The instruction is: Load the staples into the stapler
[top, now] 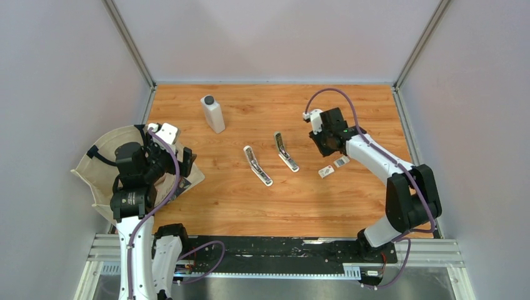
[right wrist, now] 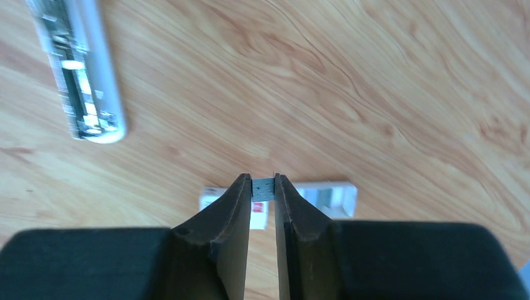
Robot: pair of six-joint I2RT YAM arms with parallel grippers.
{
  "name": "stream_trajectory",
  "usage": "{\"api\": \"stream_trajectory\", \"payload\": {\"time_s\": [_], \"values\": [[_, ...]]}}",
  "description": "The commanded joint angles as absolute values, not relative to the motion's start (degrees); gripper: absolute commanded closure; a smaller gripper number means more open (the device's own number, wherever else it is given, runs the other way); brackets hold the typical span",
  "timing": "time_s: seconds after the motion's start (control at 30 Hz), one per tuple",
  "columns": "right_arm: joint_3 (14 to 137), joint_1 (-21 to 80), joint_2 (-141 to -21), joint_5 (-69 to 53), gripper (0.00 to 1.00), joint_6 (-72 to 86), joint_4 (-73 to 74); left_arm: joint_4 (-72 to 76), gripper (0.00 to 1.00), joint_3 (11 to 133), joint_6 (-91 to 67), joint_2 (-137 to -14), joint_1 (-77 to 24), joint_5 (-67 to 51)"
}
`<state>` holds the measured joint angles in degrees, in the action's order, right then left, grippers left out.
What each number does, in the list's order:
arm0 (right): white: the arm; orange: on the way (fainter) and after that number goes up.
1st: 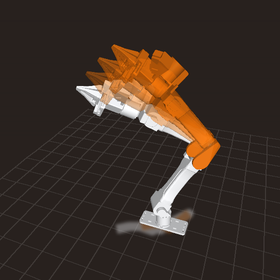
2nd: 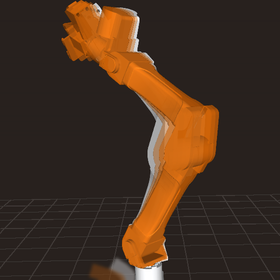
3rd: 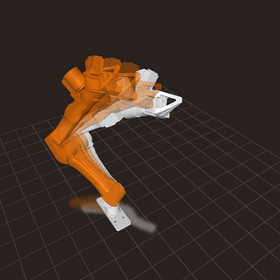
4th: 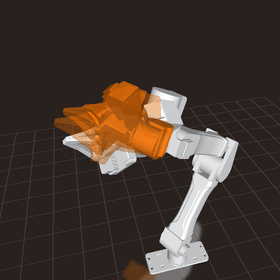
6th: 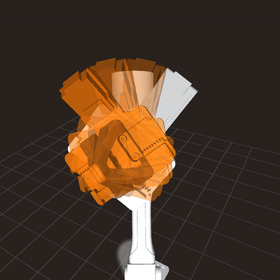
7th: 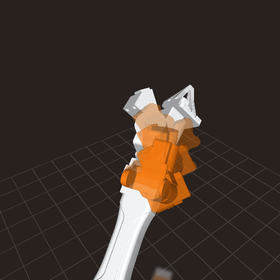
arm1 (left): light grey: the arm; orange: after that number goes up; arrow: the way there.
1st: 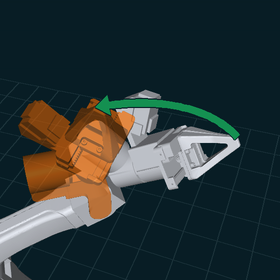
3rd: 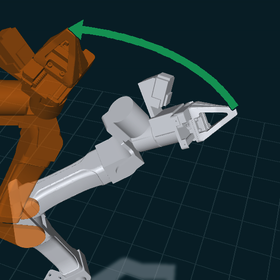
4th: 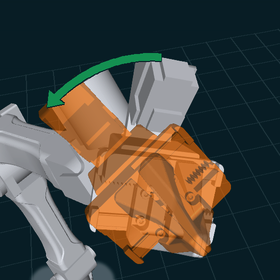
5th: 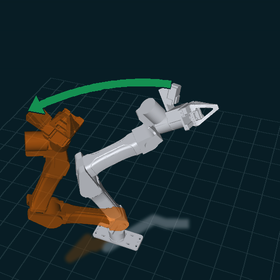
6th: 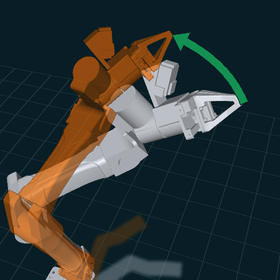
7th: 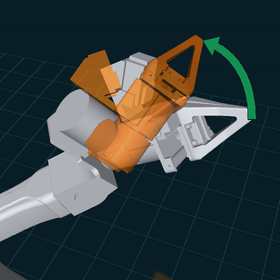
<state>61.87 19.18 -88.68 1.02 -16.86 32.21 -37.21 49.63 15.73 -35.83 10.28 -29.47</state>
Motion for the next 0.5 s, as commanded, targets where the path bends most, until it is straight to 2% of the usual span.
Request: {"api": "stream_trajectory", "payload": {"time_s": [0.0,0.47], "values": [[65.73,24.42,-88.06,2.2,0.76,-12.4,26.63,-38.67,0.07,47.99,14.15,-35.86,11.07,-29.88],[65.66,34.27,-93.07,-1.06,0.76,-3.43,16.35,-38.06,0.07,47.46,14.5,-35.77,11.16,-31.12]]}}
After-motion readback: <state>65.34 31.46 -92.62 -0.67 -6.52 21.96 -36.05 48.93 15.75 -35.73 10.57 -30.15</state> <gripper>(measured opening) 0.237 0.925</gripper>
